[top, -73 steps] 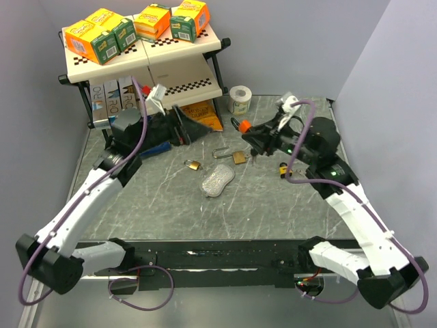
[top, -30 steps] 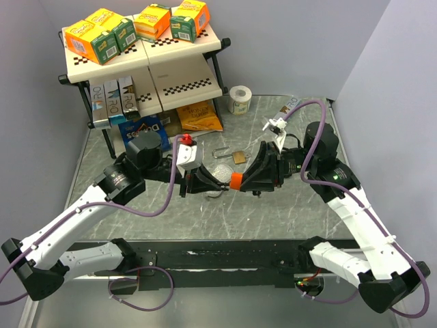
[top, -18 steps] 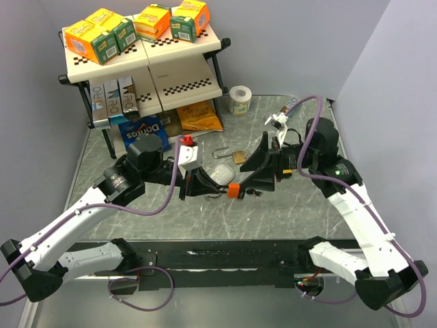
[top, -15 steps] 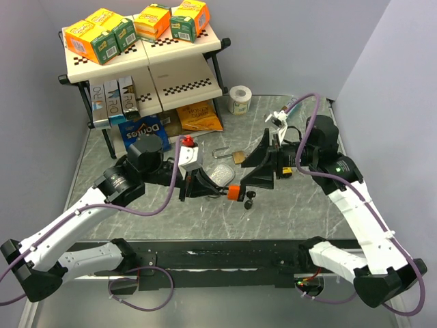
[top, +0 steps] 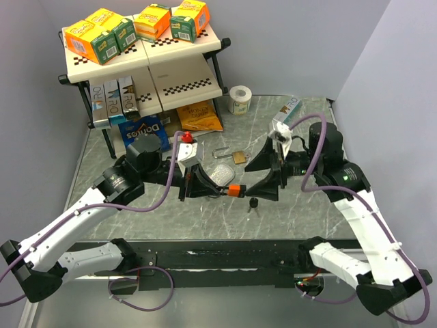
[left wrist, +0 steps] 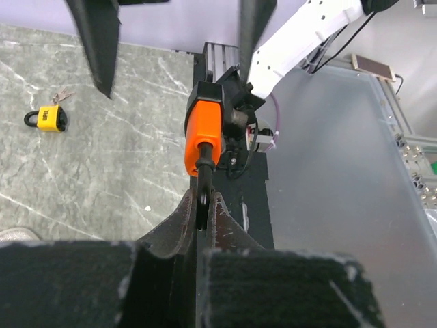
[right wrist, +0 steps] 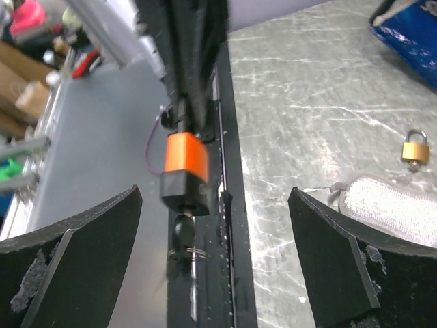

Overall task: Lock with the key
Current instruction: Pick up the lock from the center of the board, then lock the lock.

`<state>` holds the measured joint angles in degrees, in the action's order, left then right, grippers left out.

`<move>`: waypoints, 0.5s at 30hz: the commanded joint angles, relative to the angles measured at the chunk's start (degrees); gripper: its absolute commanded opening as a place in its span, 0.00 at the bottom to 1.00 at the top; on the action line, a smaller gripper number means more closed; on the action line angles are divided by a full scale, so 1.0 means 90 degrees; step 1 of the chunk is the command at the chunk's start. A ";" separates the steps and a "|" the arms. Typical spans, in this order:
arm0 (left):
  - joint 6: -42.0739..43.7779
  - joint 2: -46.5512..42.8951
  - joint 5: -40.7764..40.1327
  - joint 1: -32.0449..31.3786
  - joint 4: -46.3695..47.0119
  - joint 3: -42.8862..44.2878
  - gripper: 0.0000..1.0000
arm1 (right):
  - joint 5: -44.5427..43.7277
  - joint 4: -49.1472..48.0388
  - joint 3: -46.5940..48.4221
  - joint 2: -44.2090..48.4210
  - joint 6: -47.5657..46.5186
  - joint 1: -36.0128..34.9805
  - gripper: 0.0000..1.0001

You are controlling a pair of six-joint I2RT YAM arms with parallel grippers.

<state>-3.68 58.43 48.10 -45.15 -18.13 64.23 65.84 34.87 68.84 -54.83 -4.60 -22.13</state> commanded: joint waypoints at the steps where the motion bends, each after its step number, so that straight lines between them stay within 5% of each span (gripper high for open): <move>1: -0.0401 -0.0087 0.0271 -0.0003 0.0754 0.0207 0.01 | -0.0020 0.0529 0.0076 0.0125 -0.1186 -0.0343 0.94; 6: -0.0723 0.0001 0.0271 -0.0003 0.0960 0.0227 0.01 | -0.0694 0.0764 0.0115 0.0096 -0.1705 -0.1076 0.82; 10: -0.0821 -0.0008 0.0291 -0.0003 0.1057 0.0168 0.01 | -0.0831 0.0598 0.0164 0.0057 -0.1657 -0.1174 0.54; 15: -0.0841 0.0001 0.0252 -0.0003 0.1223 0.0129 0.01 | -0.0832 0.0334 0.0232 0.0008 -0.1433 -0.1252 0.32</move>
<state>-9.87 58.96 48.77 -45.15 -13.63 64.25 58.87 40.84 68.84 -54.48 -17.61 -32.56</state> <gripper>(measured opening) 0.046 0.391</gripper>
